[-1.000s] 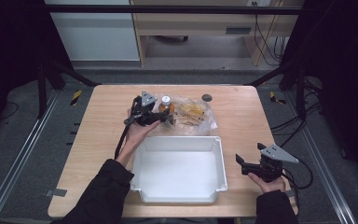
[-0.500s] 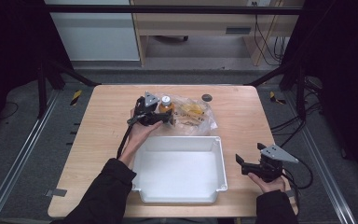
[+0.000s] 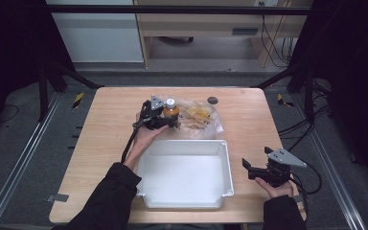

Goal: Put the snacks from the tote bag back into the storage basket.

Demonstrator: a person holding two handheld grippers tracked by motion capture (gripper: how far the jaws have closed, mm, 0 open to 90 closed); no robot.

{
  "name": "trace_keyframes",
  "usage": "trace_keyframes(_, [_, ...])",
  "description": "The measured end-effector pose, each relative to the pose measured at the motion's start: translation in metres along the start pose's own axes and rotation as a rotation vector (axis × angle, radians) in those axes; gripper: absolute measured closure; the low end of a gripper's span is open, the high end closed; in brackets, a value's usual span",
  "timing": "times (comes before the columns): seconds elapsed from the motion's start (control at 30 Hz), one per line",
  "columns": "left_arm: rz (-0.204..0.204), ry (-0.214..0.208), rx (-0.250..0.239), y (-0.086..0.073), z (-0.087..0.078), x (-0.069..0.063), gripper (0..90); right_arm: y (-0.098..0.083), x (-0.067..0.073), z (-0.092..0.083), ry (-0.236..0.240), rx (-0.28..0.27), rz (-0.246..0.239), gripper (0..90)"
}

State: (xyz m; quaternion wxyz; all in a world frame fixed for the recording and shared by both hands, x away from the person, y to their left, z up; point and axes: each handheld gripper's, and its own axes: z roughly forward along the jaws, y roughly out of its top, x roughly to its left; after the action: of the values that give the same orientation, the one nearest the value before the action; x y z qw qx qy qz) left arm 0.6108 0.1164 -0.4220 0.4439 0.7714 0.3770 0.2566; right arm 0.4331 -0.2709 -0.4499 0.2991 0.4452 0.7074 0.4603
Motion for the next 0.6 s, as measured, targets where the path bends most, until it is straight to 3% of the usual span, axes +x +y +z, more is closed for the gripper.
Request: trace_keyframes(0.6, [-0.016, -0.011, 0.022, 0.0017, 0.0060, -0.0008, 29.7, 0.0000, 0.0001, 0.0000, 0.001, 0.001, 0.000, 5.4])
